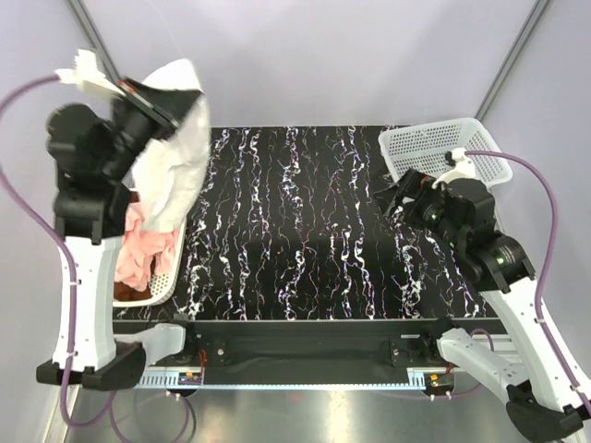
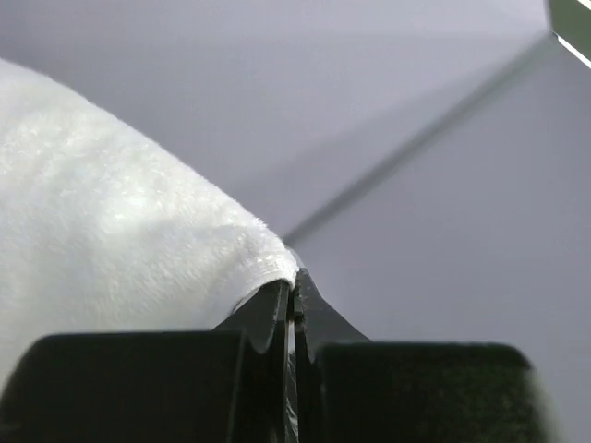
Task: Fold and stack the towels
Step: Move the towel to the center of the board
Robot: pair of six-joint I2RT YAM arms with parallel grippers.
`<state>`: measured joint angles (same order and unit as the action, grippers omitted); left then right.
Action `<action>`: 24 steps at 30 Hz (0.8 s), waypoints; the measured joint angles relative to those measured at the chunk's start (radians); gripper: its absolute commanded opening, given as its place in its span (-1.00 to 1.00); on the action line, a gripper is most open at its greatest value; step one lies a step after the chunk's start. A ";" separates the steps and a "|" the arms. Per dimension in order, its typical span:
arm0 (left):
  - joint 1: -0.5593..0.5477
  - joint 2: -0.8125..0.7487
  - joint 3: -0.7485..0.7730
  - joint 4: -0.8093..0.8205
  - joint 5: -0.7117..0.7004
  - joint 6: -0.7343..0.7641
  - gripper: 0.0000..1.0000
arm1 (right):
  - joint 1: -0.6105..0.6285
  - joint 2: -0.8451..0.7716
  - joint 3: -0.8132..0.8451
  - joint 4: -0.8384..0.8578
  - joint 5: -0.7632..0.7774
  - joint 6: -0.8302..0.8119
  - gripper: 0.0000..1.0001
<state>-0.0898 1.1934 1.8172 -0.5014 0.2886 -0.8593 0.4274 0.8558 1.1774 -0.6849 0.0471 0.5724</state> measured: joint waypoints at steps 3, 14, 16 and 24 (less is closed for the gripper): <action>-0.123 -0.079 -0.204 0.109 0.095 -0.026 -1.00 | 0.000 -0.033 0.002 -0.002 0.041 0.000 0.99; -0.777 0.142 -1.039 0.372 0.157 -0.099 -1.00 | 0.000 -0.035 -0.002 -0.027 0.110 -0.018 1.00; -0.850 0.221 -1.033 0.436 0.173 -0.107 -1.00 | 0.000 -0.016 -0.002 -0.037 0.113 -0.019 1.00; -0.940 0.374 -0.844 0.630 0.235 -0.121 -0.38 | 0.000 0.031 -0.001 -0.068 0.132 -0.046 0.99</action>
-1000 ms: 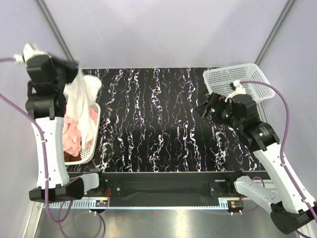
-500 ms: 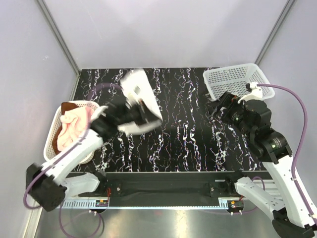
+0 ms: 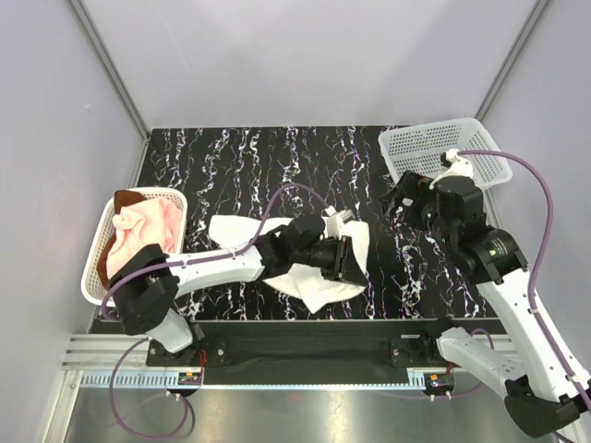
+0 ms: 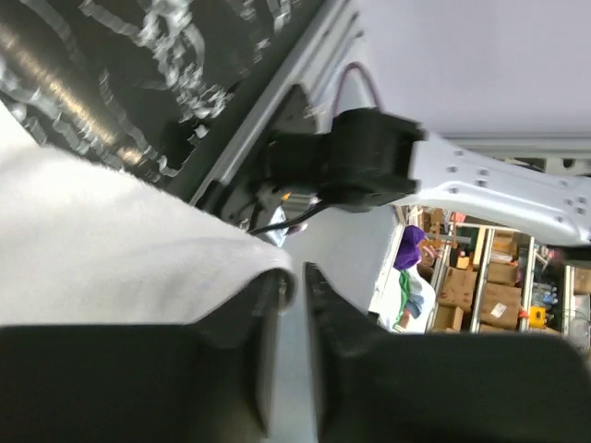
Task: Fold and stack the towels
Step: Move the towel to the center of the board, then flatten out the crumpled towel
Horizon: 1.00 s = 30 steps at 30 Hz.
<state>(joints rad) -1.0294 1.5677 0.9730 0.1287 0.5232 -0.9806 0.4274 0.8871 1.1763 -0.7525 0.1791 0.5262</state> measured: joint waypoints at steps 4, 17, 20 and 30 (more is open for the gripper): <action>0.042 -0.056 0.018 -0.076 -0.024 0.032 -0.02 | 0.000 0.043 0.008 0.023 -0.005 -0.035 0.90; 0.560 -0.626 -0.216 -0.601 -0.517 0.085 0.35 | 0.003 0.807 0.207 0.307 -0.489 -0.154 0.26; 0.648 -0.627 -0.333 -0.612 -0.527 0.072 0.36 | 0.007 0.983 0.261 0.306 -0.513 -0.182 0.16; 0.763 -0.308 -0.424 -0.467 -0.432 0.022 0.21 | 0.015 1.096 0.202 0.253 -0.345 -0.227 -0.13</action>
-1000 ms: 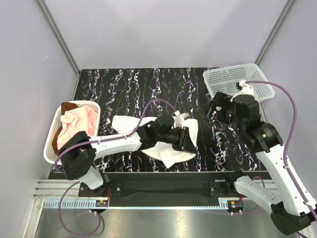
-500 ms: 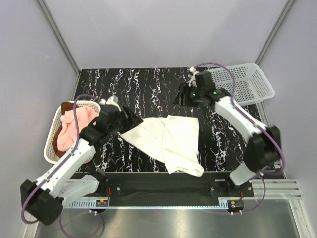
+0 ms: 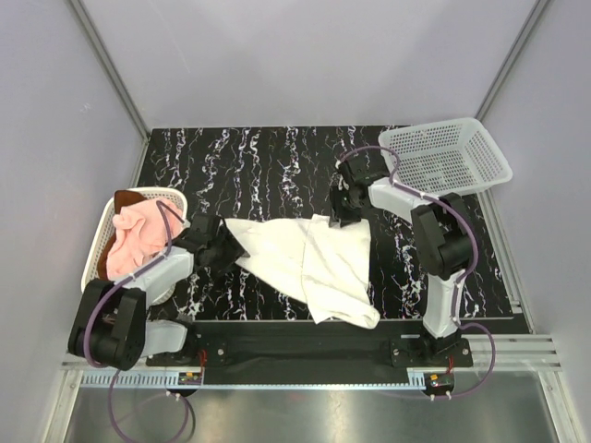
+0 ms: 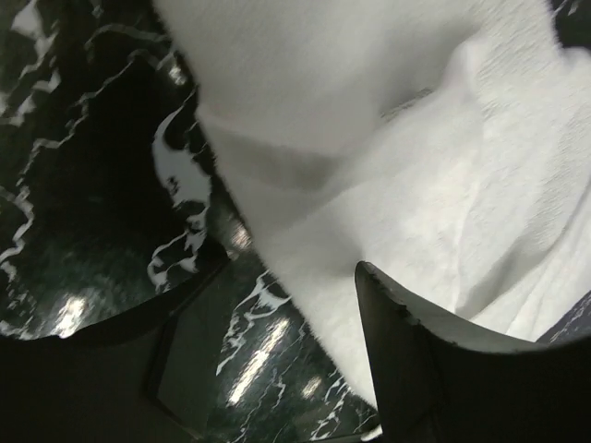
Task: Fold and stack the towels
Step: Flatten out the crumpled towel
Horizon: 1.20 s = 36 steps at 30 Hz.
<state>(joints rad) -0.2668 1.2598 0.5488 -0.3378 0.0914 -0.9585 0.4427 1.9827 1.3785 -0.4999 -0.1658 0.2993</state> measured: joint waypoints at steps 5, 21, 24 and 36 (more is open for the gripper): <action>-0.007 0.112 0.055 0.106 0.053 0.002 0.20 | 0.002 -0.155 -0.216 -0.029 0.151 0.071 -0.22; -0.167 0.380 0.695 -0.108 -0.071 0.274 0.18 | 0.010 -0.972 -0.629 -0.104 0.087 0.389 -0.11; -0.208 0.389 0.760 -0.189 -0.152 0.280 0.18 | 0.010 -0.903 -0.570 -0.094 0.092 0.371 -0.10; -0.226 0.683 0.827 -0.288 -0.202 0.219 0.05 | 0.010 -0.787 -0.495 -0.047 0.069 0.273 -0.09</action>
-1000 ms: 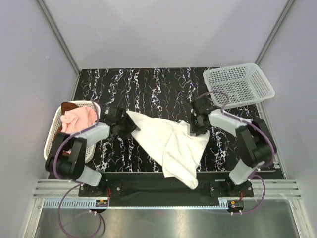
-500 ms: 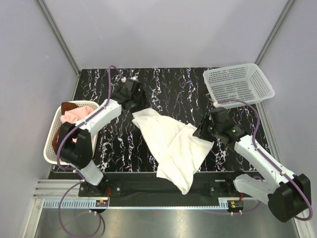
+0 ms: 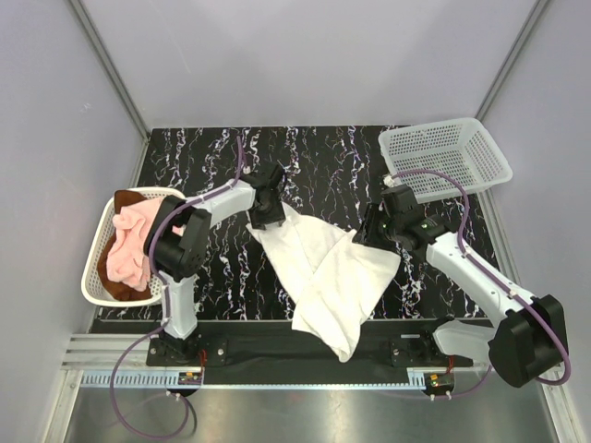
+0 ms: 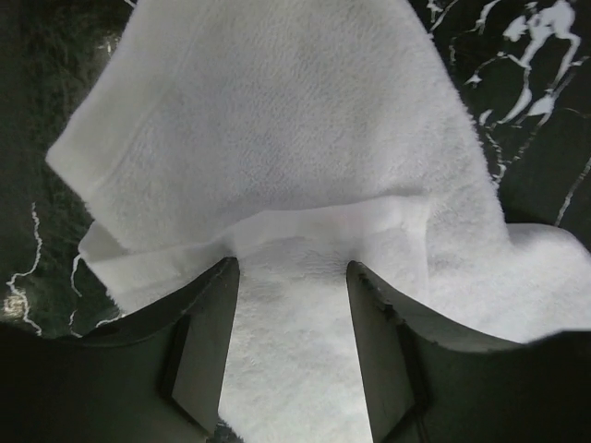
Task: Fold and stack the towels
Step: Flatten out the crumpled towel
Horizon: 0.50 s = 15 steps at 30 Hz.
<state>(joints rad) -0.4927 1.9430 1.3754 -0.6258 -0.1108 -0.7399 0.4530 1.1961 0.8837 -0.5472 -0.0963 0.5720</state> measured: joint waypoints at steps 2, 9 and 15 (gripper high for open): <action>0.000 0.033 0.012 -0.008 -0.004 -0.005 -0.14 | 0.000 -0.001 -0.005 0.004 -0.003 -0.005 -0.09; 0.001 0.006 0.027 -0.045 -0.014 0.006 -1.00 | 0.000 0.014 0.008 0.008 -0.003 -0.034 0.00; 0.023 -0.263 -0.077 -0.011 -0.008 0.031 -1.00 | 0.000 0.253 0.248 0.077 -0.071 -0.099 0.12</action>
<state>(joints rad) -0.4702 1.6802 1.2980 -0.6373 -0.1184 -0.7094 0.4530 1.4494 1.1320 -0.4702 -0.1673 0.4728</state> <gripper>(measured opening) 0.008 0.541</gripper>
